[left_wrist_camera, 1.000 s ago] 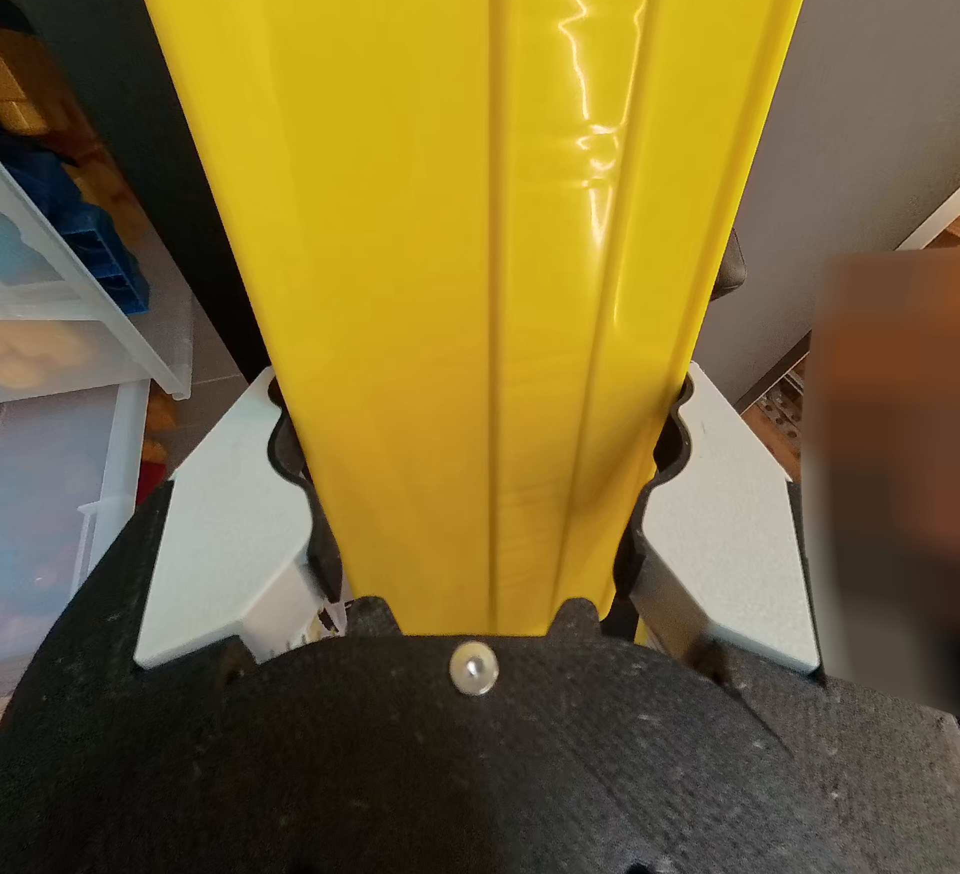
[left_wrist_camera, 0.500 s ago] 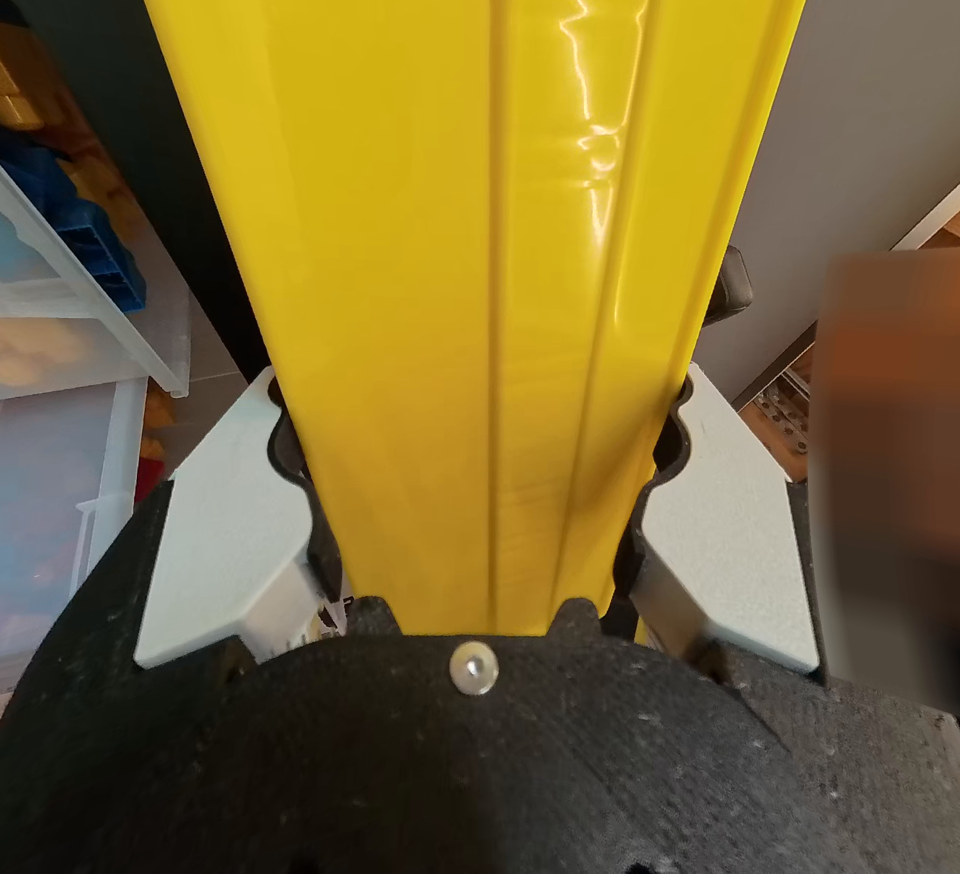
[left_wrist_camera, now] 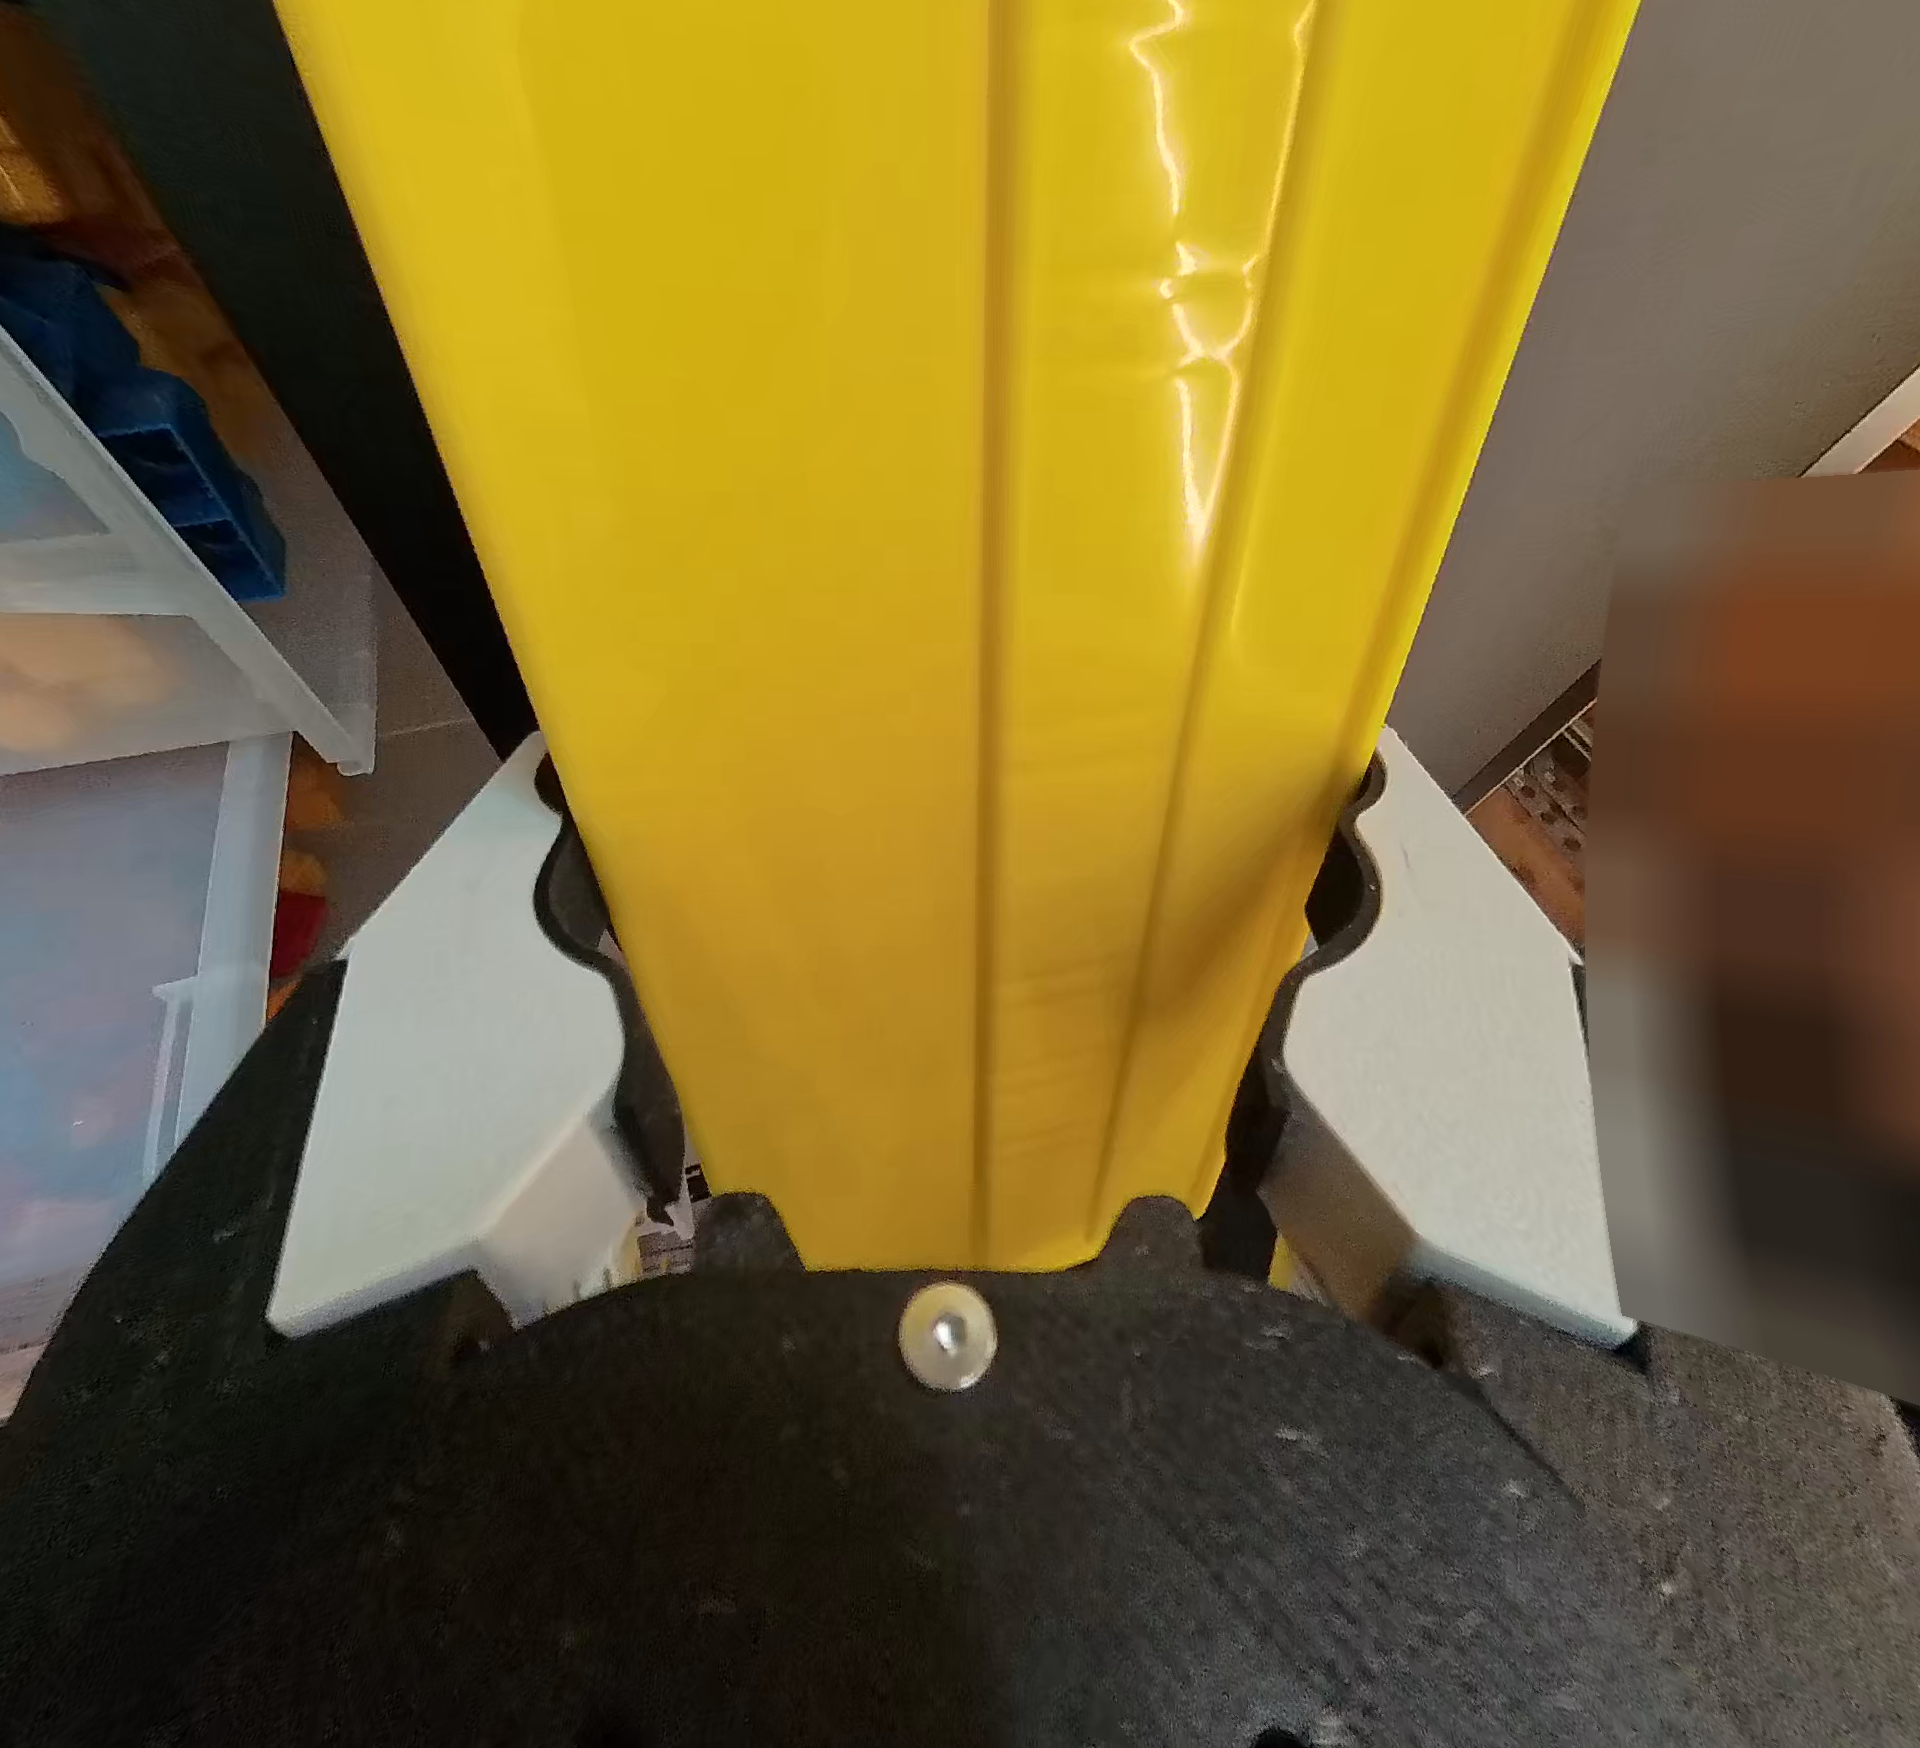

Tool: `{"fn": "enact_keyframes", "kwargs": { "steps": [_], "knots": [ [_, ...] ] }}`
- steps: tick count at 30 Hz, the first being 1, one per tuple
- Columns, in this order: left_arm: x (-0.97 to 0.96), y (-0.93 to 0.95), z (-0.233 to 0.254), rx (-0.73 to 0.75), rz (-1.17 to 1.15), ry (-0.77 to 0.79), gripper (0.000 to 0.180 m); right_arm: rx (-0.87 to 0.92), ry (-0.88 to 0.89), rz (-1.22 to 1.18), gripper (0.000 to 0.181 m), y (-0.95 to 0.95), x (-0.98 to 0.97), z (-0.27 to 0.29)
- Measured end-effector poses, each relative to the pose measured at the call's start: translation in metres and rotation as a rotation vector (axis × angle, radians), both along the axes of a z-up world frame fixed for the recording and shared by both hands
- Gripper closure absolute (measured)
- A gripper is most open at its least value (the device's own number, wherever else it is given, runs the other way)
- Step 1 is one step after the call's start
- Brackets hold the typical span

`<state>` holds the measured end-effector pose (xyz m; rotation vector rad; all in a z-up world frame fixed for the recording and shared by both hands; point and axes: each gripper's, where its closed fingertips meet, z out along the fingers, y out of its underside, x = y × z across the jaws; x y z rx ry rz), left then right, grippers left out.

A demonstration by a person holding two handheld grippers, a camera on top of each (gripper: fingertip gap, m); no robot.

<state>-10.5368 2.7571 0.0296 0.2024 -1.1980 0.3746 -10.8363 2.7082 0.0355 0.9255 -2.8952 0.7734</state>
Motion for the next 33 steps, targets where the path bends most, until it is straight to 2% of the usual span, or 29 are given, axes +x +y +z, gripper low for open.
{"fn": "enact_keyframes", "kwargs": {
  "steps": [3, 6, 11, 15, 19, 22, 25, 30, 33],
  "knots": [
    [0.0, -0.001, 0.001, 0.0, -0.007, -0.003, 0.041, 0.095, -0.041, -0.013, 0.156, 0.012, 0.001, -0.036],
    [0.0, -0.001, 0.001, 0.002, -0.009, -0.005, 0.041, 0.092, 0.016, -0.017, 0.157, 0.009, -0.005, -0.048],
    [0.001, -0.001, 0.001, 0.002, -0.003, -0.003, 0.041, -0.044, 0.026, 0.014, 0.15, -0.022, 0.01, -0.017],
    [0.001, 0.0, 0.0, 0.002, 0.002, 0.0, 0.041, -0.152, -0.018, 0.081, 0.152, -0.054, 0.041, 0.015],
    [0.001, -0.001, 0.001, 0.003, 0.006, 0.002, 0.041, -0.174, 0.002, 0.132, 0.158, -0.076, 0.057, 0.022],
    [0.001, -0.001, 0.0, 0.003, 0.011, 0.006, 0.041, -0.168, -0.1, 0.129, 0.174, -0.08, 0.069, 0.028],
    [0.001, -0.001, 0.0, 0.003, 0.015, 0.007, 0.041, -0.131, -0.209, 0.11, 0.174, -0.073, 0.075, 0.027],
    [0.001, 0.0, 0.0, 0.0, 0.005, 0.003, 0.041, -0.03, -0.223, 0.093, 0.181, -0.058, 0.061, 0.007],
    [0.001, -0.001, 0.001, -0.007, 0.001, -0.002, 0.041, -0.052, -0.513, -0.009, 0.181, -0.064, 0.063, 0.037]
  ]
}}
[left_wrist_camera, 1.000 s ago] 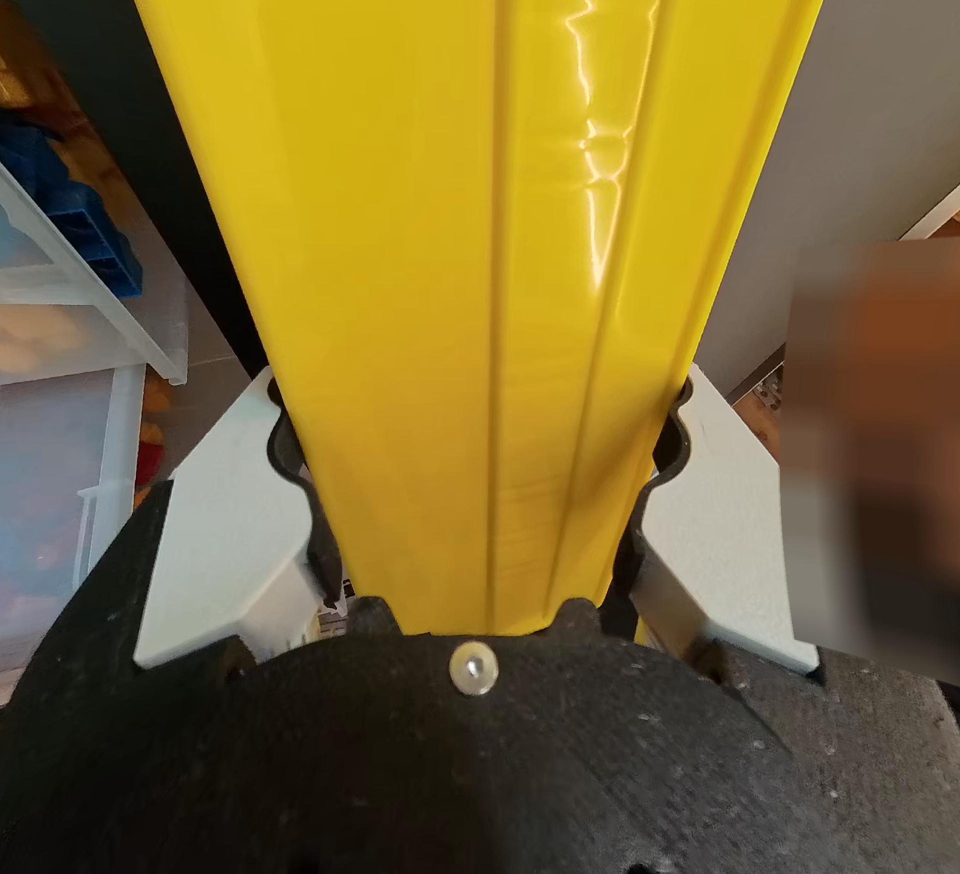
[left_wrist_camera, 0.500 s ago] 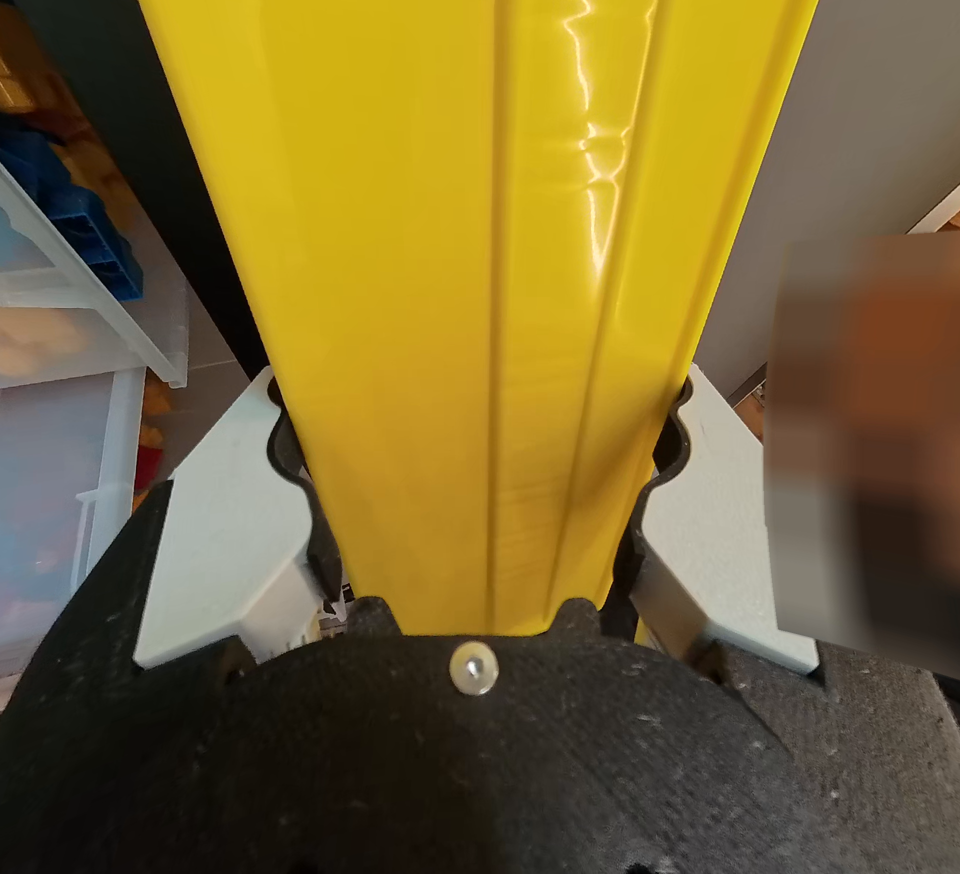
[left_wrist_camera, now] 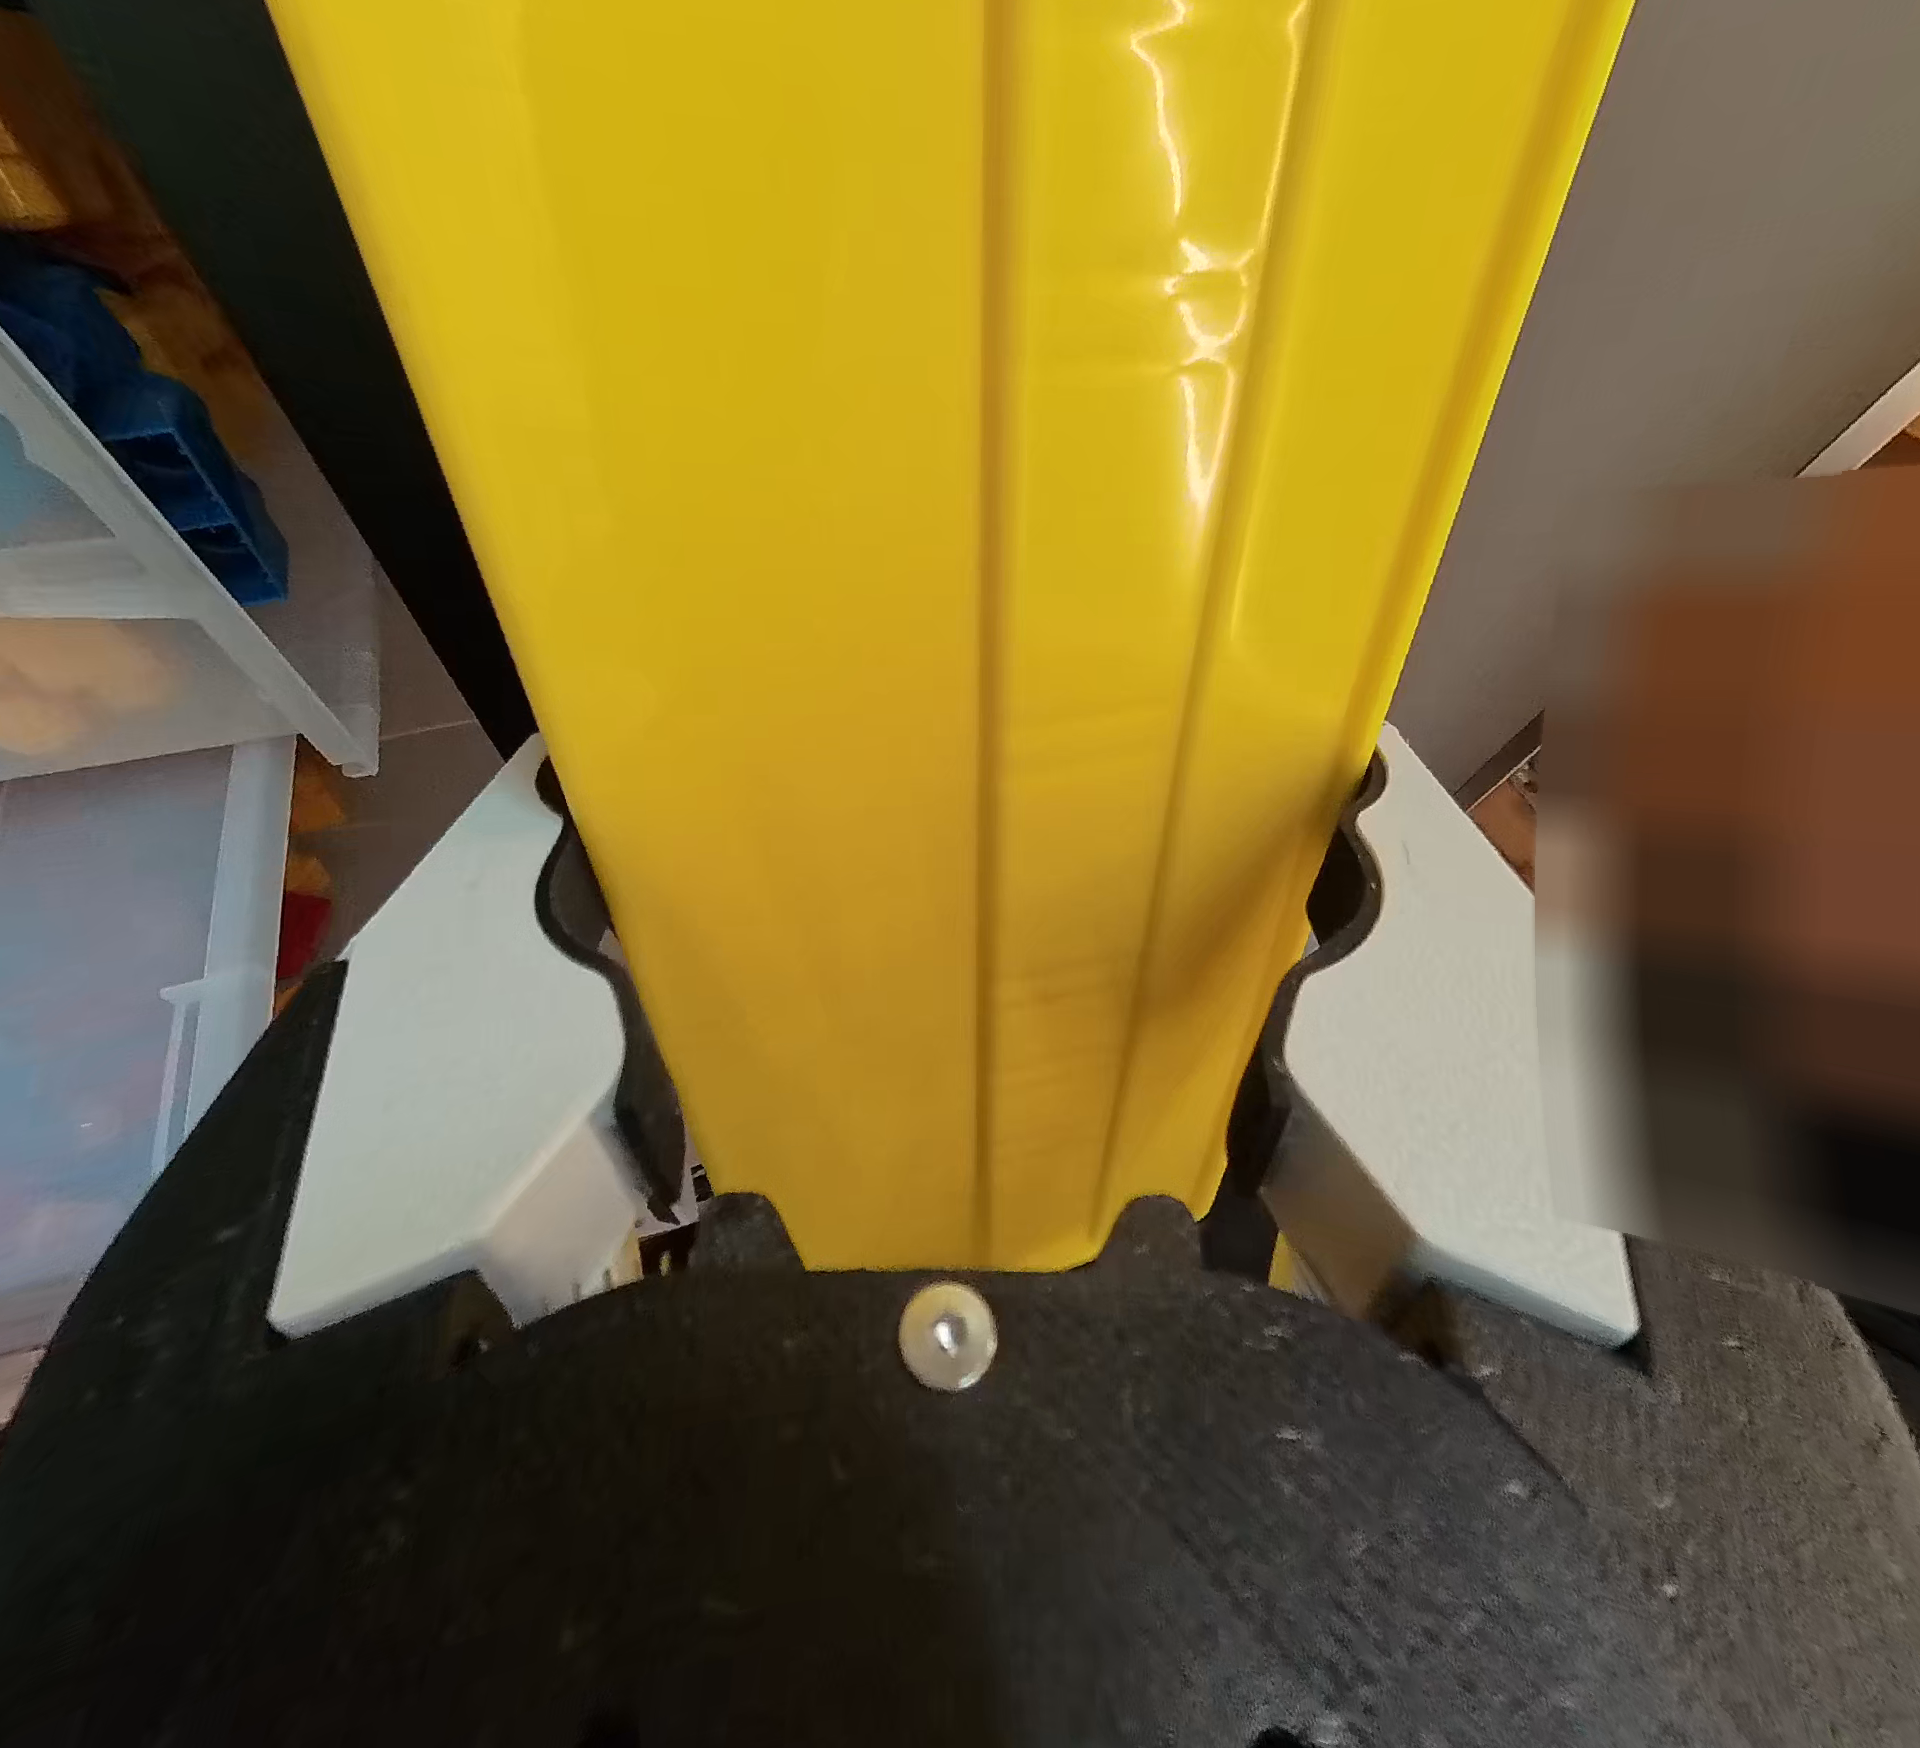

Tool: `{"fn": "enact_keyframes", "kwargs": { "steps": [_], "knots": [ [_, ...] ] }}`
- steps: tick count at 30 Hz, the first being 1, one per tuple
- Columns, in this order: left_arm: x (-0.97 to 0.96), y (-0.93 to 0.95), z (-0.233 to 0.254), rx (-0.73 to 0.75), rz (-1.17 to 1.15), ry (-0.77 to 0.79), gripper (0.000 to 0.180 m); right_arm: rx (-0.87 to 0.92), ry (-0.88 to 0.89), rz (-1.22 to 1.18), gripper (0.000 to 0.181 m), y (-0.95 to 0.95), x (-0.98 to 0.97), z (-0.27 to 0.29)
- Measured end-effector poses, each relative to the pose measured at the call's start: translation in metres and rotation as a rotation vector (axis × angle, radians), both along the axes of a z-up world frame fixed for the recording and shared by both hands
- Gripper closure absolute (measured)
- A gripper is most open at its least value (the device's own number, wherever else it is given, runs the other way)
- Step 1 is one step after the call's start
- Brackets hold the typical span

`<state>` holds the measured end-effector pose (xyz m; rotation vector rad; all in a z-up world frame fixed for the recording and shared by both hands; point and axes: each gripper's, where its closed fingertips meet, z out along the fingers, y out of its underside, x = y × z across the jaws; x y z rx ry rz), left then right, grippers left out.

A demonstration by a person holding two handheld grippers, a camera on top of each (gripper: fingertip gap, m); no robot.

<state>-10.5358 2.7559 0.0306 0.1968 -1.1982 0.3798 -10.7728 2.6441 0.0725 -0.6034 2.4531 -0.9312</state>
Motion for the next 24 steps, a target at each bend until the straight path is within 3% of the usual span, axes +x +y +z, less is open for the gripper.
{"fn": "enact_keyframes", "kwargs": {
  "steps": [2, 6, 10, 12, 14, 16, 19, 23, 24],
  "knots": [
    [0.0, 0.001, 0.0, -0.001, 0.0, 0.0, 0.041, 0.069, -0.054, -0.004, 0.181, 0.008, -0.004, -0.002],
    [0.0, 0.0, 0.0, 0.0, 0.006, 0.0, 0.042, 0.05, 0.235, 0.08, 0.181, 0.025, -0.019, -0.034],
    [0.0, 0.0, 0.0, -0.001, 0.019, -0.006, 0.041, -0.019, 0.121, 0.136, 0.181, 0.023, 0.006, -0.003],
    [0.0, 0.0, 0.001, -0.003, 0.02, -0.007, 0.041, -0.004, 0.289, 0.159, 0.181, 0.018, -0.007, -0.014],
    [0.0, 0.0, 0.0, -0.003, 0.022, -0.003, 0.041, -0.107, 0.512, 0.139, 0.181, -0.003, -0.027, -0.006],
    [0.0, 0.0, 0.0, -0.003, 0.025, -0.002, 0.041, -0.286, 0.478, 0.182, 0.181, -0.019, -0.011, 0.033],
    [0.001, 0.001, 0.0, -0.005, 0.027, -0.001, 0.041, -0.427, 0.414, 0.371, 0.172, -0.021, 0.028, 0.074],
    [0.001, 0.0, 0.0, -0.005, 0.03, 0.001, 0.041, -0.543, 0.748, 0.584, 0.132, -0.044, 0.043, 0.059],
    [0.001, 0.001, 0.0, -0.006, 0.029, 0.001, 0.041, -0.563, 0.847, 0.654, 0.13, -0.051, 0.045, 0.052]
  ]
}}
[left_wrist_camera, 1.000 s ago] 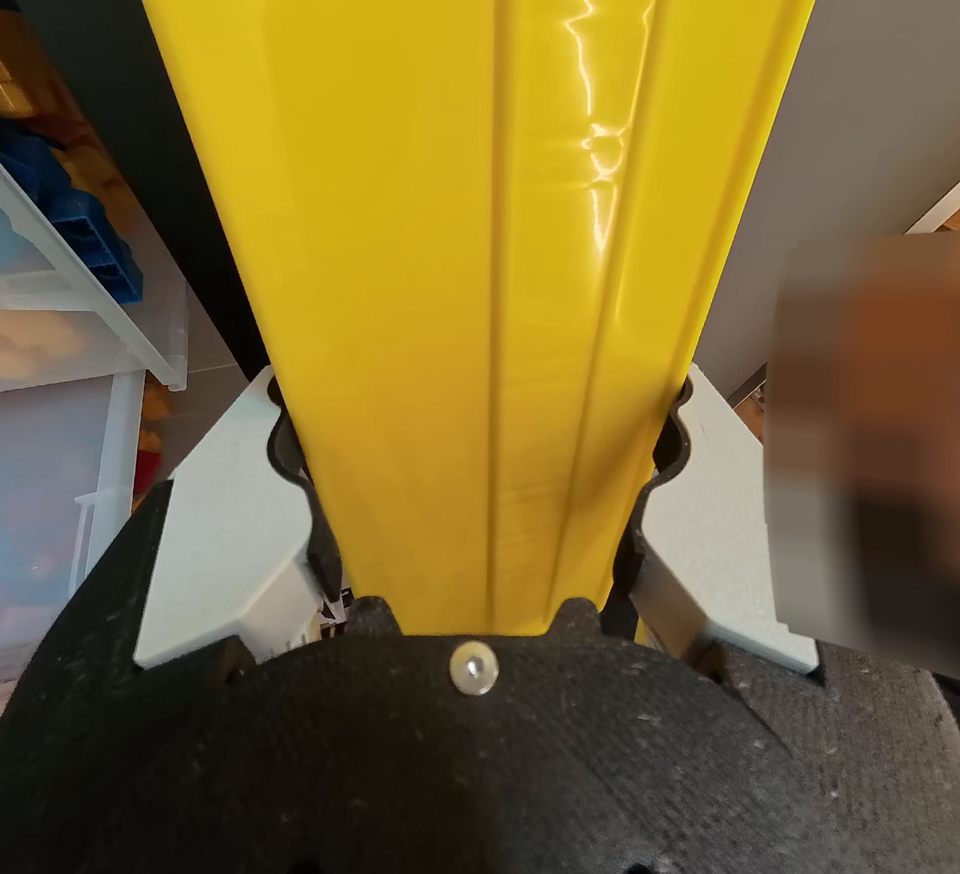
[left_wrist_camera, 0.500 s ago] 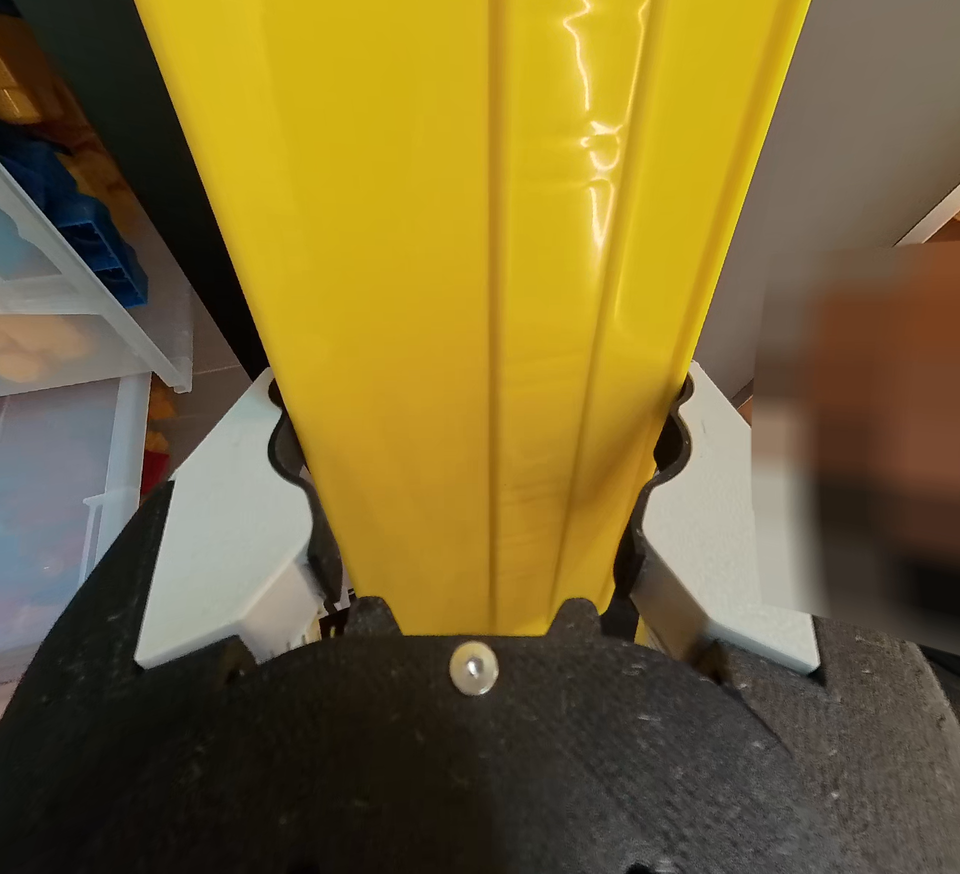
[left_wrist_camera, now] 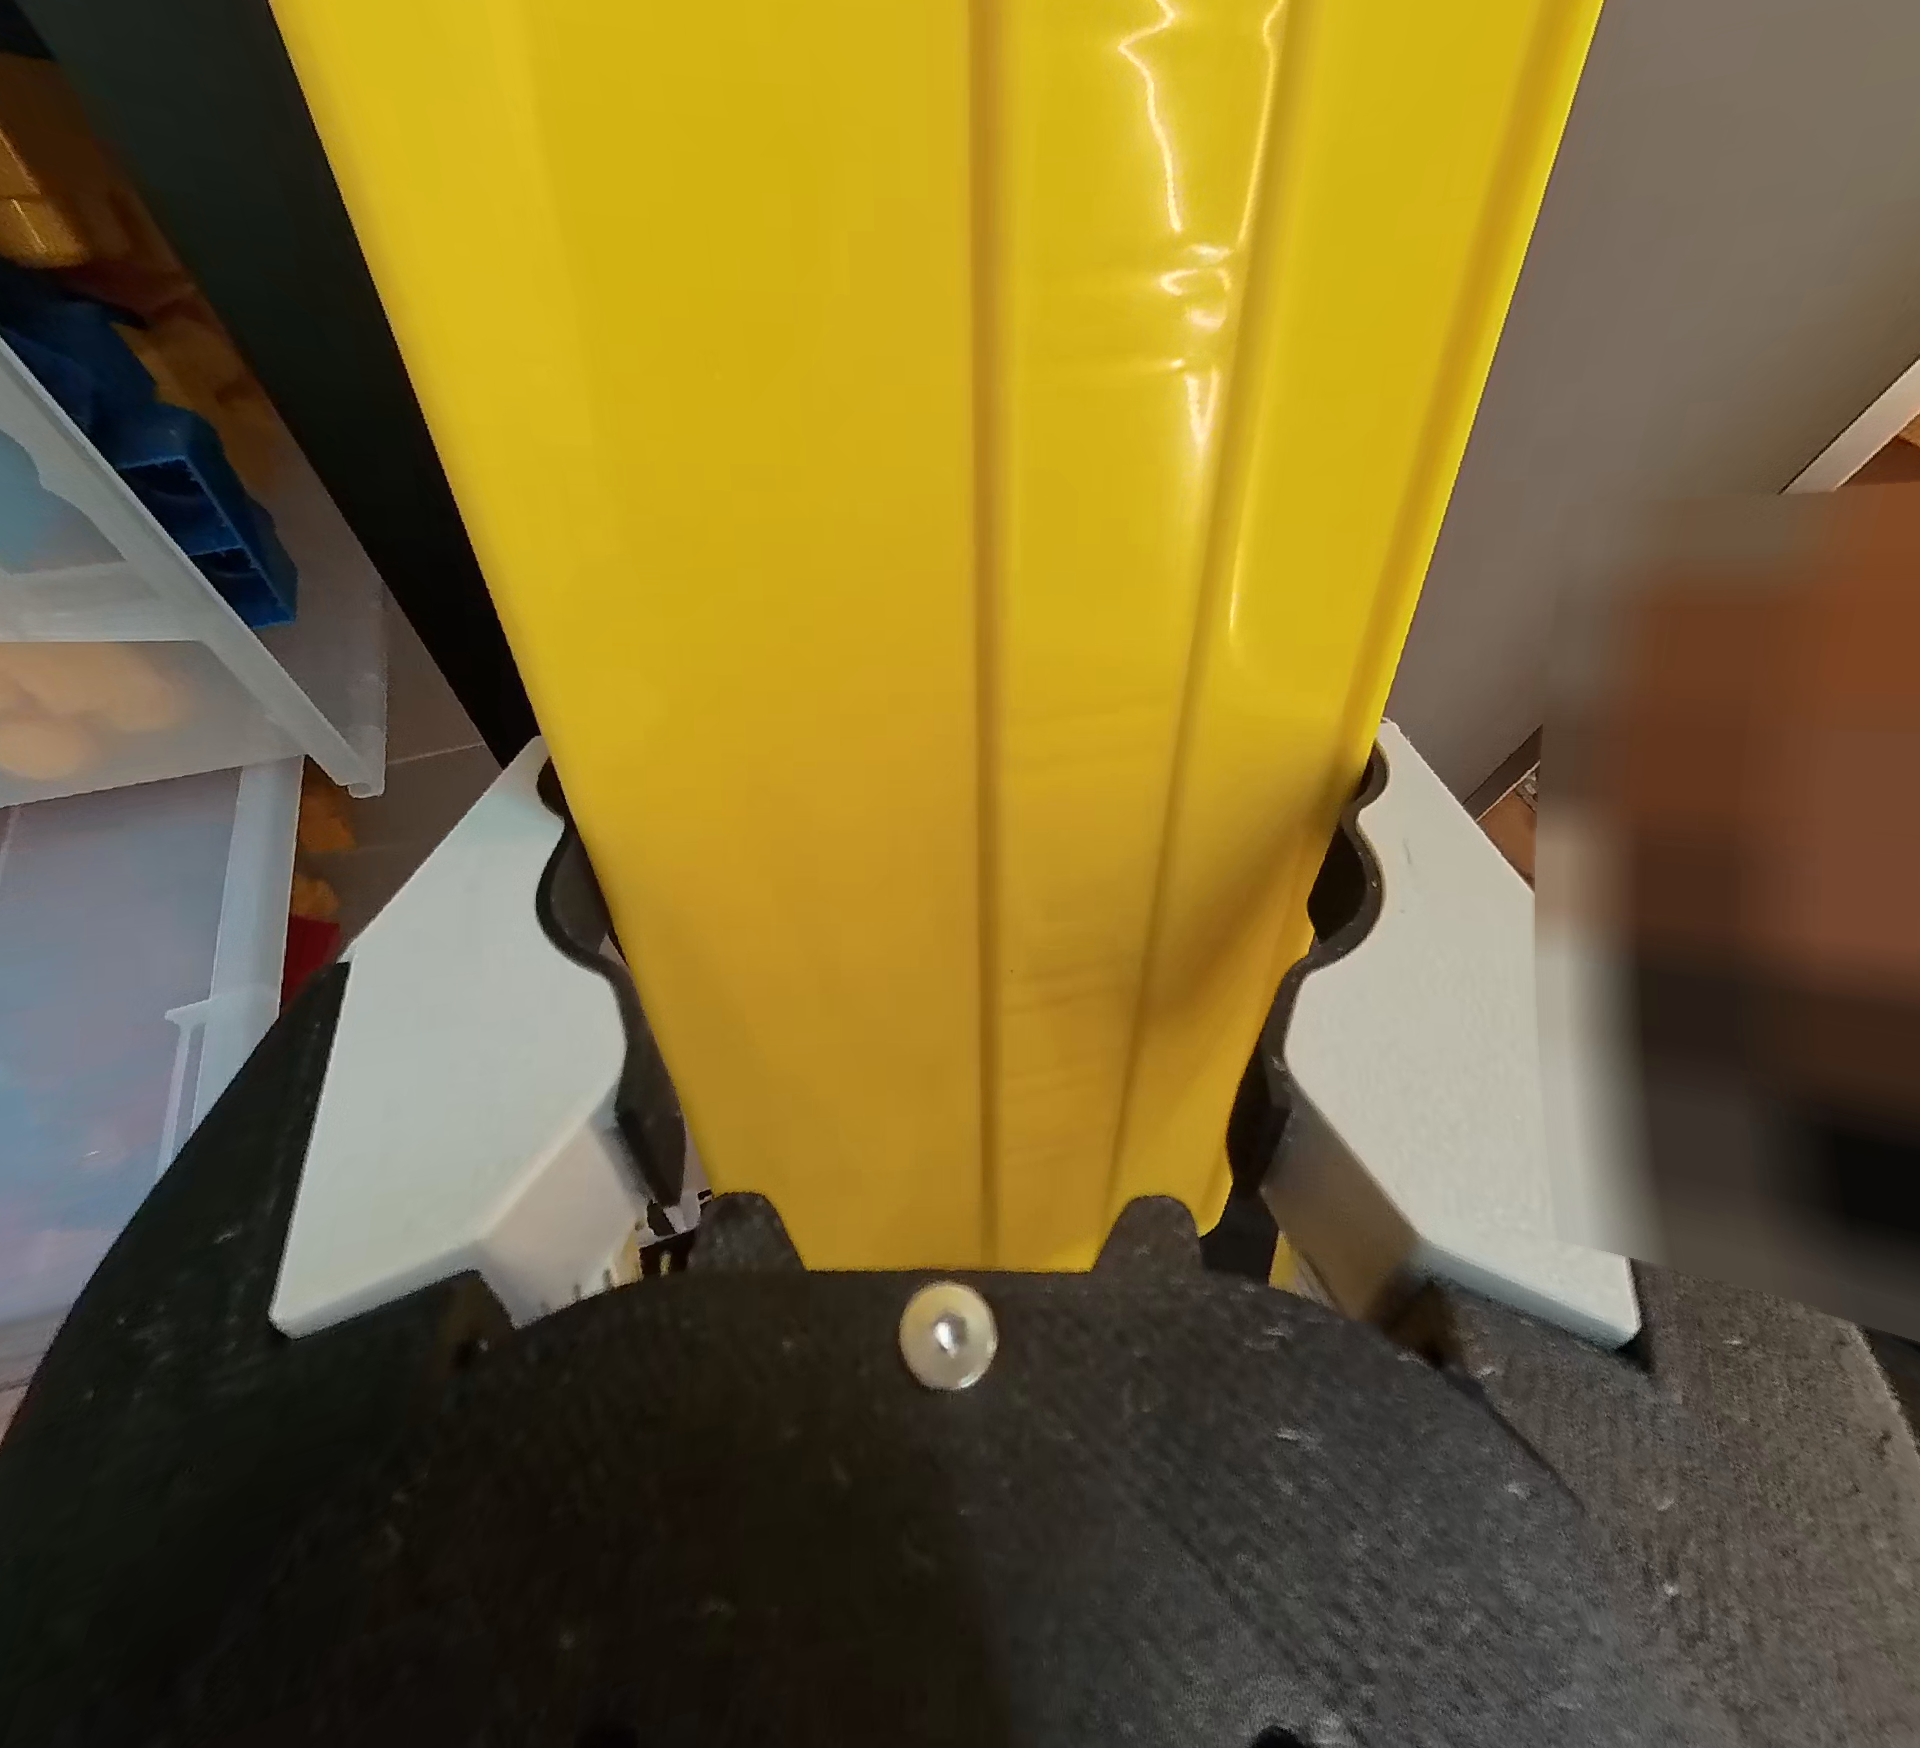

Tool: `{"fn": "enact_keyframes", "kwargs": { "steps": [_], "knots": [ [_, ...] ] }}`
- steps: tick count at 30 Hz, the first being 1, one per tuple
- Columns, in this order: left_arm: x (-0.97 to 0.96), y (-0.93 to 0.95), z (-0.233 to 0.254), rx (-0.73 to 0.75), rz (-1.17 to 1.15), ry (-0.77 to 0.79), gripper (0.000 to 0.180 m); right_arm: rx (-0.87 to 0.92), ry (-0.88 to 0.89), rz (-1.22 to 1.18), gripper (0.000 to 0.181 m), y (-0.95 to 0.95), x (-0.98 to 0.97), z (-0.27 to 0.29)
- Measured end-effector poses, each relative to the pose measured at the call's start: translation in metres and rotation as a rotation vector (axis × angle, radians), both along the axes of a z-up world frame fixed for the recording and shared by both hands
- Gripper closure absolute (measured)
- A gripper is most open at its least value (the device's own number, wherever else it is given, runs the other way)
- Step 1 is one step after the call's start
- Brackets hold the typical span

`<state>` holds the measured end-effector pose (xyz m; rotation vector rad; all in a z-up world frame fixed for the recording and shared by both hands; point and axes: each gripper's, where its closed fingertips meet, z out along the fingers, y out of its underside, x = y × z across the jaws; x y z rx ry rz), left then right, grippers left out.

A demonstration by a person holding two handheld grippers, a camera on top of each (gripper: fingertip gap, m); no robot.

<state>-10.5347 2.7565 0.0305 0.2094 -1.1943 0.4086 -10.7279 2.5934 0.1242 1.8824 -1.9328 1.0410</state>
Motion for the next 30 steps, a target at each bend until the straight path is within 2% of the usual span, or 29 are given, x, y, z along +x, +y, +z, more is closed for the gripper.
{"fn": "enact_keyframes", "kwargs": {
  "steps": [4, 7, 10, 11, 14, 15, 18, 19, 23, 28, 30],
  "knots": [
    [0.0, 0.001, 0.0, -0.004, -0.008, -0.002, 0.041, 0.057, 0.324, 0.242, 0.126, -0.011, 0.016, -0.034],
    [-0.002, 0.001, 0.0, -0.009, -0.013, -0.006, 0.041, 0.107, 0.604, 0.324, 0.126, -0.029, 0.008, -0.059],
    [-0.002, 0.0, 0.0, -0.011, -0.009, -0.003, 0.041, 0.081, 0.887, 0.409, 0.131, -0.053, -0.005, -0.076],
    [-0.002, 0.0, -0.001, -0.011, -0.005, -0.001, 0.041, 0.088, 0.946, 0.446, 0.134, -0.057, -0.007, -0.083],
    [-0.005, 0.0, -0.003, -0.009, 0.009, 0.0, 0.041, 0.099, 1.139, 0.481, 0.127, -0.073, -0.017, -0.088],
    [-0.005, 0.0, -0.003, -0.01, 0.011, 0.001, 0.042, 0.101, 1.181, 0.5, 0.132, -0.074, -0.016, -0.088],
    [-0.006, 0.001, -0.005, -0.014, 0.008, 0.005, 0.041, 0.022, 1.315, 0.553, 0.131, -0.077, -0.004, -0.089],
    [-0.006, 0.001, -0.005, -0.016, 0.006, 0.007, 0.042, 0.02, 1.314, 0.564, 0.129, -0.074, 0.001, -0.093],
    [-0.006, 0.004, -0.006, -0.023, -0.004, 0.009, 0.042, 0.212, 1.148, 0.447, 0.115, -0.049, 0.001, -0.116],
    [-0.007, 0.004, -0.006, -0.023, -0.02, 0.008, 0.042, 0.11, 0.9, 0.527, 0.129, -0.04, 0.018, -0.115],
    [-0.007, 0.004, -0.006, -0.021, -0.027, 0.006, 0.042, 0.028, 0.91, 0.585, 0.121, -0.043, 0.022, -0.12]
  ]
}}
